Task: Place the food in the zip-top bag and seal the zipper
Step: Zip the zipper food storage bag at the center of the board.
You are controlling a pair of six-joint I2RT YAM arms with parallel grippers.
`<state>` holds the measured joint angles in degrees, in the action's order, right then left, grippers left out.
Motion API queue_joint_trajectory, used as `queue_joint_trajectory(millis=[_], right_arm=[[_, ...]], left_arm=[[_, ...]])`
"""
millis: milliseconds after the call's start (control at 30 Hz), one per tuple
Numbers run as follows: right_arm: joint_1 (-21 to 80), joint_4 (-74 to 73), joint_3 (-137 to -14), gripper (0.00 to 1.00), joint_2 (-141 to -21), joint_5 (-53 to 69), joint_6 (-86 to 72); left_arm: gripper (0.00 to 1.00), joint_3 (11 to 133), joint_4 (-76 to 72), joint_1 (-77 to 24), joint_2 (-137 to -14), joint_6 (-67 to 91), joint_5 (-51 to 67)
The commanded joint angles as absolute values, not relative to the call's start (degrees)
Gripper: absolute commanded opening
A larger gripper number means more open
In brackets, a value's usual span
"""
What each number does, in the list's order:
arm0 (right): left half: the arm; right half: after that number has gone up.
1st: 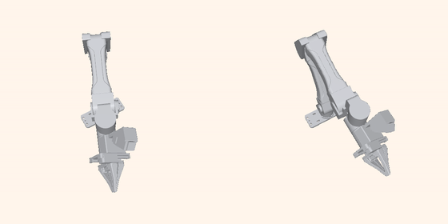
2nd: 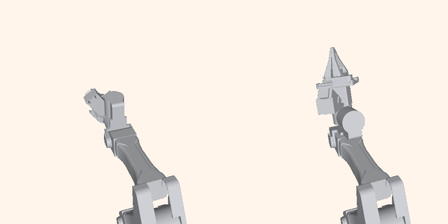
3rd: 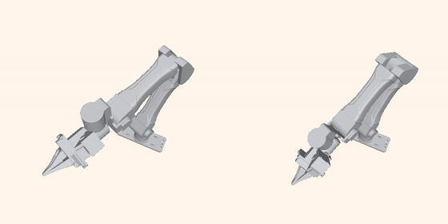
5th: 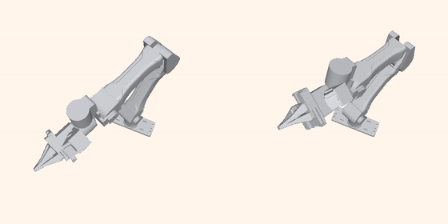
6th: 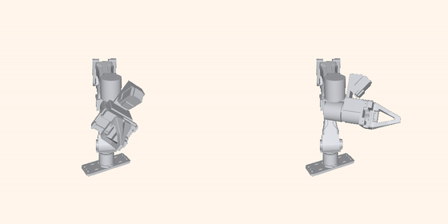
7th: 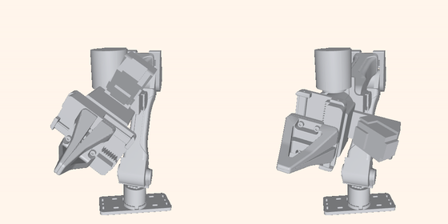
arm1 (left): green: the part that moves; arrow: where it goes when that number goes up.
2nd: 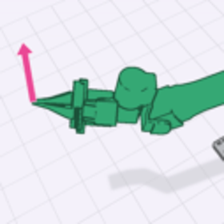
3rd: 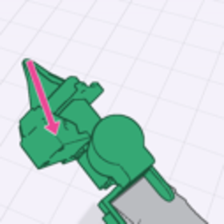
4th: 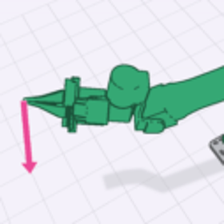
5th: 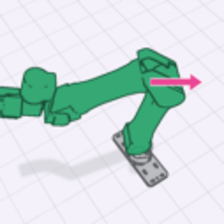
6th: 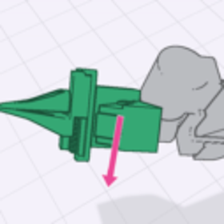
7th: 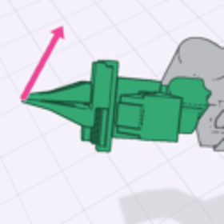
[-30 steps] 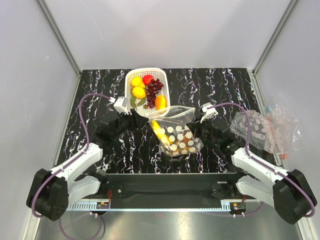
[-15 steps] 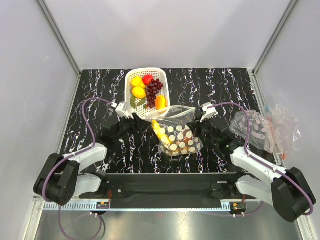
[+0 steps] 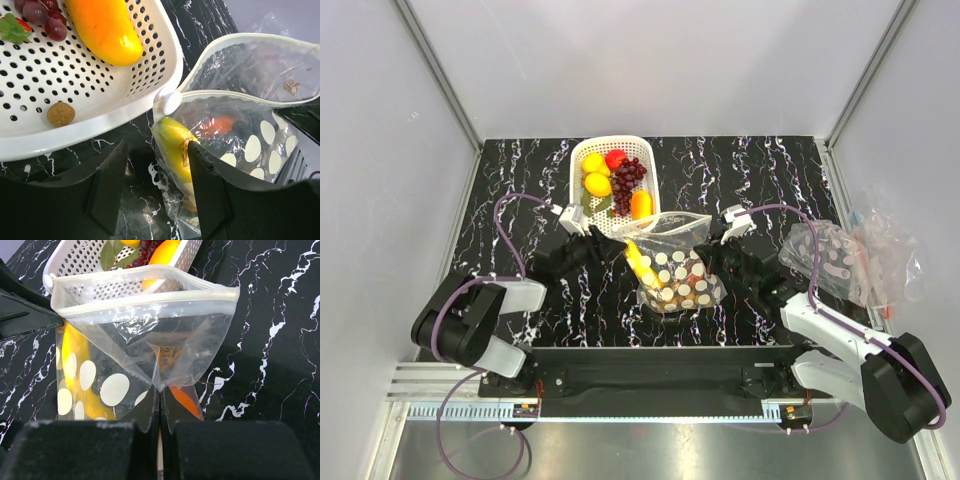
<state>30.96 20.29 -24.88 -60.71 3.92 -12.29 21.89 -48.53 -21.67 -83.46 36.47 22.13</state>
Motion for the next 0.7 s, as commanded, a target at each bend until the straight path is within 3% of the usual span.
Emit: queue_joint_trajectory(millis=[0,100,367,500,633,667], right_arm=[[30.67,21.62,-25.22,0.0,-60.82,3.34,-12.57],[30.59,21.53,-25.58,0.0,-61.35,3.43,-12.66],[30.59,21.18,-25.23,0.0,-60.03,2.99,-12.48],[30.59,21.09,-25.05,0.0,-59.94,3.08,-12.48],[30.59,20.74,-25.23,0.0,-59.77,3.25,-12.57],[30.67,20.74,-25.22,0.0,-59.33,3.16,-12.66]], left_arm=[[0.57,23.2,-59.23,-21.27,-84.9,36.74,22.41],[0.59,23.64,-61.43,-21.18,-86.39,36.91,23.46],[0.52,25.75,-62.48,-21.01,-89.91,37.27,24.26],[0.34,26.8,-62.4,-20.92,-91.05,37.18,23.73],[0.0,26.81,-64.77,-20.92,-91.58,37.35,25.4],[0.0,26.37,-65.82,-20.92,-91.23,37.53,25.75]])
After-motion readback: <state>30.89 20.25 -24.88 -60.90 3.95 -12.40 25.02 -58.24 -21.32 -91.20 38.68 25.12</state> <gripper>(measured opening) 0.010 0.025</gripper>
